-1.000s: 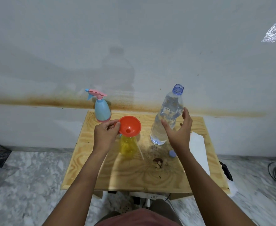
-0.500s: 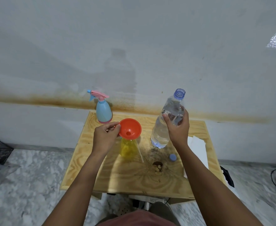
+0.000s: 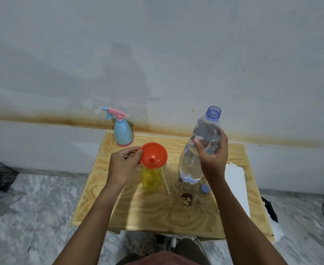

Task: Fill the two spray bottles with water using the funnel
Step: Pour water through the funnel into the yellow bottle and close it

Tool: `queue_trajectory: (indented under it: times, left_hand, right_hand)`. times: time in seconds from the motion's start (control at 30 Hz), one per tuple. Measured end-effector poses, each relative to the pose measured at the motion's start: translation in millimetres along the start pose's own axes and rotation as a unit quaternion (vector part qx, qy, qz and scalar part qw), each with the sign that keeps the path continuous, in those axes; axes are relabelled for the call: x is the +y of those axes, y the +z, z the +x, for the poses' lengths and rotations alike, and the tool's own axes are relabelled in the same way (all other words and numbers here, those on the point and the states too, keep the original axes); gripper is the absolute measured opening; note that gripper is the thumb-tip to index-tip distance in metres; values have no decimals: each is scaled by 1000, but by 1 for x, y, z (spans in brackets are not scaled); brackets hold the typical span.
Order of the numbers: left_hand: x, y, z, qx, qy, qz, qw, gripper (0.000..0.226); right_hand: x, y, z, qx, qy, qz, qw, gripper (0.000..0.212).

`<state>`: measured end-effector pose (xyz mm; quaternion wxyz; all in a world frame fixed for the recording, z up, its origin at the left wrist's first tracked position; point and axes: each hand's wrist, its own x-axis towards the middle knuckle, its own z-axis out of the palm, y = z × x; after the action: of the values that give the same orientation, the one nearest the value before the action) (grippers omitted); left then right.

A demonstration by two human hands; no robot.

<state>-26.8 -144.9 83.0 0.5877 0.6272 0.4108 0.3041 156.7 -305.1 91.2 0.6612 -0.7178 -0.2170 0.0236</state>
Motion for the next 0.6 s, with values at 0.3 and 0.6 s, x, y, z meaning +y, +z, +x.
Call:
queue_trajectory:
  times: [0.3,0.6]
  left_hand:
    - [-1,0,0,2,-2,-8,1000,17]
    - [-3,0,2,-2,-10,-13,1000,18]
  right_hand:
    - [-28,-14,0,-37,-61,30,997,59]
    - [-32,-27,-12,-54,-61,32,996,63]
